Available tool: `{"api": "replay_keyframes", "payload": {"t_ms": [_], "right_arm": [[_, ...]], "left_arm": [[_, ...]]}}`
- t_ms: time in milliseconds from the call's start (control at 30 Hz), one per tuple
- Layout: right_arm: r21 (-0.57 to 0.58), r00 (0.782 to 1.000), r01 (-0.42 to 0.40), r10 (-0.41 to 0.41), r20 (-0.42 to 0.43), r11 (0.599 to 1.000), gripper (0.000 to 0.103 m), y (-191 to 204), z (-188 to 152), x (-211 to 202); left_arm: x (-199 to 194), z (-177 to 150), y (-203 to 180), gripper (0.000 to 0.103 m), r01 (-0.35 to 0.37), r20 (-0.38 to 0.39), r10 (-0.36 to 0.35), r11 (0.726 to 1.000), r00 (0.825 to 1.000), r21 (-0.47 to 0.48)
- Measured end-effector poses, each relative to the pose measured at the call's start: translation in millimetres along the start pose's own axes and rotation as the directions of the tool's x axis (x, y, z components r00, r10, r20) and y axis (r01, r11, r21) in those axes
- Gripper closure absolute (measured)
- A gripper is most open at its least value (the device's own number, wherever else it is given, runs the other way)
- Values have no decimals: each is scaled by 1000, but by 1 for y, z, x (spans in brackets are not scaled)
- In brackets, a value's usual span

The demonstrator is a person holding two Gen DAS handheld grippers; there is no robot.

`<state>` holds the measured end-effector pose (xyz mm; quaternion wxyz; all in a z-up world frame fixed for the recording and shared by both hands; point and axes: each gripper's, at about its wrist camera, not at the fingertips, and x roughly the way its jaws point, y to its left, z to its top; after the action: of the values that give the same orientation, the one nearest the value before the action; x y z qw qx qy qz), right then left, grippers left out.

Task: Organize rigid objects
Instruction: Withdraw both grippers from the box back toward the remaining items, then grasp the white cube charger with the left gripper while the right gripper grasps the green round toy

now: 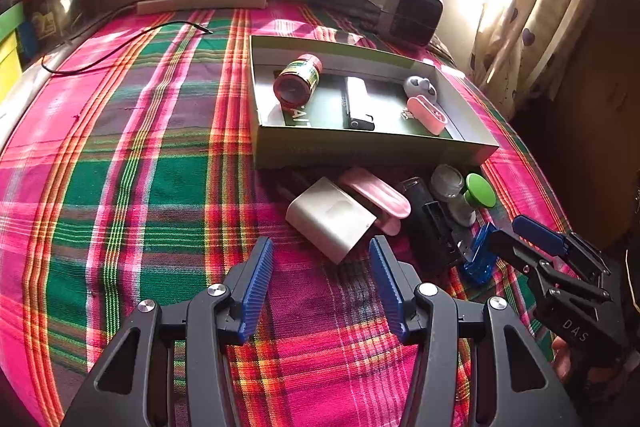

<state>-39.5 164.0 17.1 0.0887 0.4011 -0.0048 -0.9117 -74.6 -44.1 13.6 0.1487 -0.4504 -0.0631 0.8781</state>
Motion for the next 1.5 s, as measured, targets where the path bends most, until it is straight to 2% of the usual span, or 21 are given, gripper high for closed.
{"api": "replay_keyframes", "payload": {"t_ms": [133, 267, 400, 533, 867, 967, 1167, 1267, 1500], "right_arm": [[46, 999, -37, 38, -18, 998, 53, -7, 3, 6], [3, 999, -37, 37, -28, 999, 53, -2, 3, 9], [-10, 999, -24, 24, -28, 1000, 53, -4, 4, 8], [-5, 999, -17, 17, -32, 1000, 53, -10, 3, 7], [0, 999, -8, 8, -36, 1000, 53, -19, -1, 1], [-6, 999, -23, 23, -31, 1000, 53, -18, -1, 0], [-30, 999, -50, 50, -14, 998, 53, -16, 3, 1], [-52, 997, -78, 78, -3, 996, 53, -12, 6, 2], [-106, 996, -86, 86, -6, 991, 53, -3, 17, 14]], "left_arm": [[0, 0, 0, 54, -4, -4, 4, 1000, 1000, -3], [2, 2, -5, 53, -22, 2, 22, 1000, 1000, 20], [2, 6, 2, 53, -23, -3, 23, 1000, 1000, -5], [2, 5, 3, 53, -54, -10, 54, 998, 999, 14], [-8, -1, 23, 53, -144, -3, 144, 990, 990, -10], [-12, -1, 30, 53, -112, -1, 112, 992, 994, -53], [-14, 3, 14, 53, 1, 6, -1, 999, 1000, -39], [-7, 5, 4, 53, -12, -5, 12, 1000, 1000, -13], [5, 9, -1, 53, -40, -25, 40, 999, 999, -13]]}}
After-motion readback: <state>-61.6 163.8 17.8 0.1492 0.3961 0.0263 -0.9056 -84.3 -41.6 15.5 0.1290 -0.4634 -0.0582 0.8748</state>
